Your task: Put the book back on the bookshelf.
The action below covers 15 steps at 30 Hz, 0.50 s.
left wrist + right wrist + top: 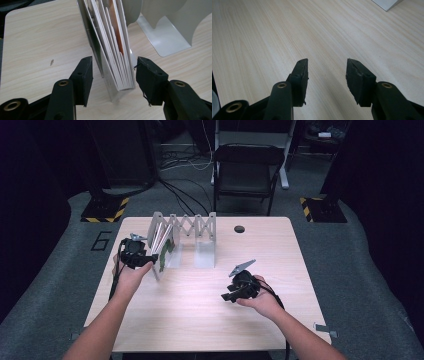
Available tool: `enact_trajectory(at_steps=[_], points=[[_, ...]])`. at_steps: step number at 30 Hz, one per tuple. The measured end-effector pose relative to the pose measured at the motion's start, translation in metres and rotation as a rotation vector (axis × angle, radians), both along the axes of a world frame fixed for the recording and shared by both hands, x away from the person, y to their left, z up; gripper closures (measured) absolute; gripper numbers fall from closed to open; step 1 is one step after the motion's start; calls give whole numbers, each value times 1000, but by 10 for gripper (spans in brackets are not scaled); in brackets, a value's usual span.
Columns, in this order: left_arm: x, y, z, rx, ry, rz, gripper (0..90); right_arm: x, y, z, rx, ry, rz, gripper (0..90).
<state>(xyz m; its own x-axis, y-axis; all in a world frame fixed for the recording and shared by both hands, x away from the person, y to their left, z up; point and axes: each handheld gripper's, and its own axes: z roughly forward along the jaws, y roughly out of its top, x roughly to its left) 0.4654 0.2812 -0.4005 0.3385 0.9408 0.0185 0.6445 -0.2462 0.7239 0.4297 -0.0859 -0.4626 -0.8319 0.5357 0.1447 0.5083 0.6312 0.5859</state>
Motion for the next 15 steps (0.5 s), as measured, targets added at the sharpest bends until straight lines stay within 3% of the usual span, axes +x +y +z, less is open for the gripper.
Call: enact_trajectory(at_steps=[8, 15], points=[[-22, 4, 10, -42, -31, -38, 475, -2, 4, -1, 9, -8, -11, 521], [-40, 5, 13, -48, -22, -95, 475, -4, 6, -1, -5, -3, -3, 521]])
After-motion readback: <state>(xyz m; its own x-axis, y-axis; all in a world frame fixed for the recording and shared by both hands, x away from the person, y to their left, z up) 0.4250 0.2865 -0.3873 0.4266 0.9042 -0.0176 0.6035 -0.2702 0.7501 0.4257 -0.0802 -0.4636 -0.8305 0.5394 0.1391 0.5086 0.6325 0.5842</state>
